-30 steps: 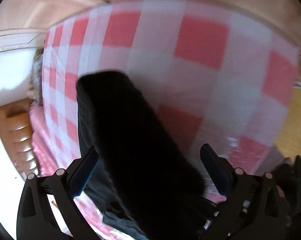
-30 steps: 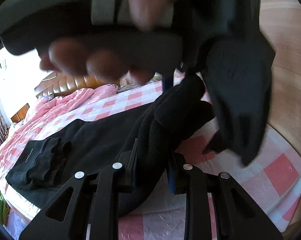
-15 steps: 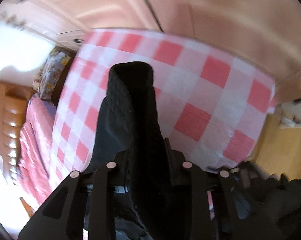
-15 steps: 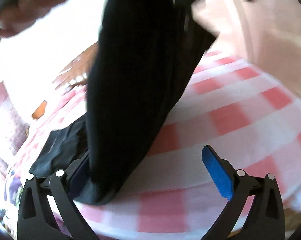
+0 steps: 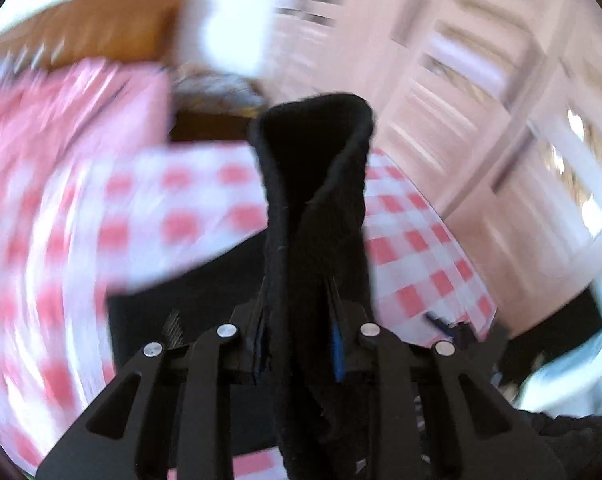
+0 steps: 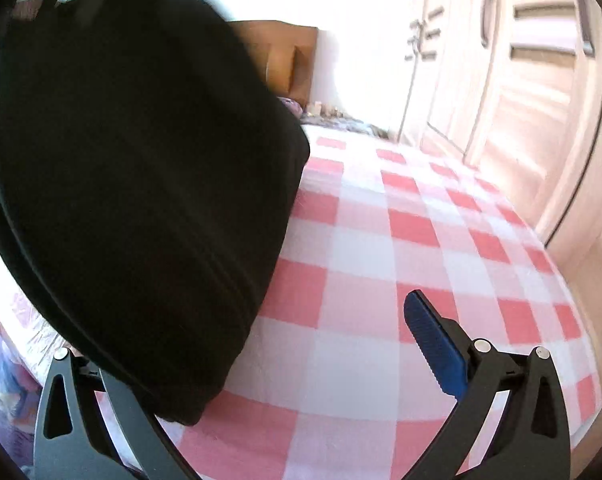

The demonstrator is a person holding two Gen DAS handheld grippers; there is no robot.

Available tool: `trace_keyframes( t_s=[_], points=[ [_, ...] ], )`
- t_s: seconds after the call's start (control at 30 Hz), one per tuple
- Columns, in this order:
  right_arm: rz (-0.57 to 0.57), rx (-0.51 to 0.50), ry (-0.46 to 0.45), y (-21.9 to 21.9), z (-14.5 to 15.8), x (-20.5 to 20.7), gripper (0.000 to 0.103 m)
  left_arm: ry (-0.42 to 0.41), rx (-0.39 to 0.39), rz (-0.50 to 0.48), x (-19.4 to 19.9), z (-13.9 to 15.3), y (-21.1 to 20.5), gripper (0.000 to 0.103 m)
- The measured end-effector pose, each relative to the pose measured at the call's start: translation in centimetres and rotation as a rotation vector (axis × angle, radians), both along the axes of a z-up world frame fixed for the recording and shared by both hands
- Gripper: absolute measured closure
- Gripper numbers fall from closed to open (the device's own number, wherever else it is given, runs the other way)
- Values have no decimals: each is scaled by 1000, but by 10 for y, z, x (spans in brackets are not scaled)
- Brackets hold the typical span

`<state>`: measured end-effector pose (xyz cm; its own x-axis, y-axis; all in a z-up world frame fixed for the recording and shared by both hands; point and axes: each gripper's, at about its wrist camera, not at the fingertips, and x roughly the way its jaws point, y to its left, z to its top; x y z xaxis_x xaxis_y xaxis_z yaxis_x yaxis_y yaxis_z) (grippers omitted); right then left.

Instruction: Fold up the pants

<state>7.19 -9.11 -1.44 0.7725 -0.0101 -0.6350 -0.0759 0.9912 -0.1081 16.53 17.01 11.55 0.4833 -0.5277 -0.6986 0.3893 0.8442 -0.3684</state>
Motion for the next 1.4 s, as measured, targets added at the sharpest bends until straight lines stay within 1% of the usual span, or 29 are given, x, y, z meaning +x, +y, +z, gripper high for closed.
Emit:
trace_keyframes(
  t_s=[0.03, 0.07, 0.13, 0.17, 0.2, 0.23, 0.27, 0.4, 0.43, 0.5, 0.6, 0.63, 0.7, 0.73, 0.77, 0.8, 0.83, 0.87, 0.9, 0.93, 1.0, 1.03, 1.07, 1.13, 1.17, 1.23, 1.3, 1.33, 1.4],
  points=[
    [19, -17, 3, 6, -1, 1, 4, 30, -51, 42, 1, -23, 24, 79],
    [44, -41, 12, 16, -3, 3, 4, 66, -111, 96, 0, -56, 52, 79],
    [69, -111, 35, 34, -10, 5, 4, 131, -185, 162, 0, -113, 83, 79],
    [68, -130, 32, 39, -12, 7, 4, 139, -224, 177, -2, -130, 89, 79],
    [64, -141, 25, 40, -10, 6, 4, 123, -307, 181, -4, -139, 97, 79],
    [64, -144, 32, 40, -9, 8, 4, 102, -373, 181, -8, -140, 102, 79],
    [63, -142, 38, 39, -7, 8, 4, 80, -391, 183, -10, -136, 103, 79],
    [40, -173, 0, 38, -3, 2, 4, -16, -368, 189, -24, -108, 91, 81],
    [39, -175, -20, 39, 1, -1, 4, -32, -373, 186, -28, -102, 91, 81],
    [51, -184, -24, 42, -4, 2, 4, -49, -364, 199, -38, -99, 97, 81],
    [117, -187, 8, 51, -11, 3, 4, 18, -368, 248, -39, -129, 114, 81],
    [142, -194, 18, 54, -13, 2, 4, 36, -380, 258, -38, -142, 119, 77],
    [166, -196, 22, 57, -11, -1, 4, 25, -448, 261, -44, -149, 128, 69],
    [183, -172, 29, 54, -8, -2, 4, 13, -436, 287, -46, -145, 132, 62],
    [213, -117, 47, 48, -3, -3, 4, -5, -392, 336, -50, -140, 135, 41],
    [258, -56, 62, 42, 2, -6, 4, -21, -343, 383, -54, -133, 136, 26],
    [312, 2, 67, 37, 9, -12, 4, -51, -281, 446, -61, -123, 138, 15],
    [356, 46, 64, 34, 14, -19, 4, -110, -207, 499, -71, -108, 137, 15],
    [416, 114, 60, 27, 22, -24, 4, -157, -146, 509, -78, -93, 132, 15],
    [479, 202, 49, 18, 31, -29, 4, -210, -93, 489, -86, -76, 122, 13],
    [515, 305, 8, 4, 48, -30, 4, -282, -41, 389, -94, -47, 91, 6],
    [499, 341, -14, -4, 56, -23, 4, -286, -18, 328, -91, -39, 71, 3],
    [482, 368, -26, -10, 61, -18, 4, -284, -2, 283, -87, -36, 54, 3],
    [422, 486, -36, -30, 67, 10, 4, -277, 40, 180, -75, -37, 16, 3],
    [407, 541, -19, -36, 65, 23, 4, -265, 92, 134, -65, -42, -5, 2],
    [360, 659, 62, -46, 59, 64, 4, -236, 180, 103, -49, -58, -30, 3],
    [355, 722, 155, -45, 55, 101, 4, -191, 174, 84, -42, -69, -37, 4],
    [384, 771, 210, -40, 51, 122, 4, -174, 171, 80, -39, -72, -37, 4],
    [411, 793, 269, -26, 47, 151, 4, -148, 188, 80, -44, -86, -32, 4]
  ],
)
